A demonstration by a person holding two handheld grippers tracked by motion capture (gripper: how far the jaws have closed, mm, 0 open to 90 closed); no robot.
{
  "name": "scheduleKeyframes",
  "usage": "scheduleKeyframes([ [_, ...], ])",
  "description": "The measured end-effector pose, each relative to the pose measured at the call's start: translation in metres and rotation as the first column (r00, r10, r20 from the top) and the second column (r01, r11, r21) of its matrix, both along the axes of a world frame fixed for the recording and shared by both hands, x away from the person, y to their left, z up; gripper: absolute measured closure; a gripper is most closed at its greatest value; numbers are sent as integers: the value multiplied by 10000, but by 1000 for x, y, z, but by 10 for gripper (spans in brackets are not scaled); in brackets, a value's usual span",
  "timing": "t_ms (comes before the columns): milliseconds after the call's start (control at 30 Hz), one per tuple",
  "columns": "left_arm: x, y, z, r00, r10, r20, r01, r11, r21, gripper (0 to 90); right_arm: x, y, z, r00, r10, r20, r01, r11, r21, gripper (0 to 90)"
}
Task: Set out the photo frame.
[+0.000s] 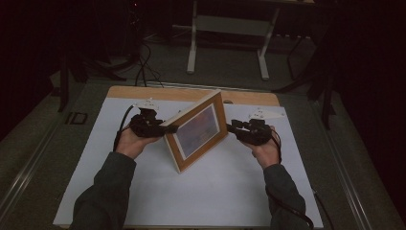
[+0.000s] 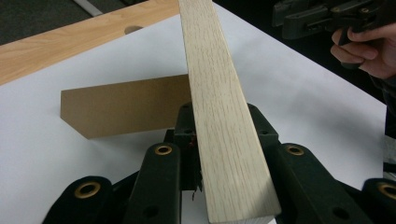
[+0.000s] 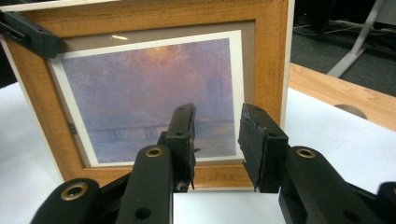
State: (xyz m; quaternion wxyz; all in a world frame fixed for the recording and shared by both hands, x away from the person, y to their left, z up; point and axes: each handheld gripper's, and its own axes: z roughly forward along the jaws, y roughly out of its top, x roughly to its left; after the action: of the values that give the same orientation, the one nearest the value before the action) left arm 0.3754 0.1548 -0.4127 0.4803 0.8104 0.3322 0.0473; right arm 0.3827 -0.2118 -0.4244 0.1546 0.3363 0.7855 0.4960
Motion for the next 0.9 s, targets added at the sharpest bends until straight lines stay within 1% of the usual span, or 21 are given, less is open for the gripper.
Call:
scheduleKeyframes([
  [267,4,3,0,9996,-276,-42,276,9996,55,728,7,3,0,9999,-124,-34,124,9998,-123,656],
  [433,5,4,0,9992,-394,-61,394,9992,1,729,9,5,1,9999,-162,35,163,9995,-255,659],
  [467,4,3,1,9988,-489,-30,489,9988,-5,729,10,6,2,9998,-200,65,202,9994,-267,659],
  [533,4,1,2,9979,-648,34,648,9979,34,730,11,5,3,9996,-256,76,258,9994,-250,659],
  [667,3,-1,3,9970,-772,78,771,9970,96,731,13,4,3,9990,-435,108,436,9990,-68,658],
  [767,3,-1,3,9968,-794,78,793,9968,98,731,14,3,3,9988,-486,90,487,9988,-74,658],
  [800,3,-2,2,9955,-941,111,941,9955,76,731,15,3,3,9985,-537,77,538,9985,-85,650],
  [900,3,-2,3,9942,-1063,161,1061,9943,101,731,16,2,4,9985,-542,75,543,9984,-155,642],
])
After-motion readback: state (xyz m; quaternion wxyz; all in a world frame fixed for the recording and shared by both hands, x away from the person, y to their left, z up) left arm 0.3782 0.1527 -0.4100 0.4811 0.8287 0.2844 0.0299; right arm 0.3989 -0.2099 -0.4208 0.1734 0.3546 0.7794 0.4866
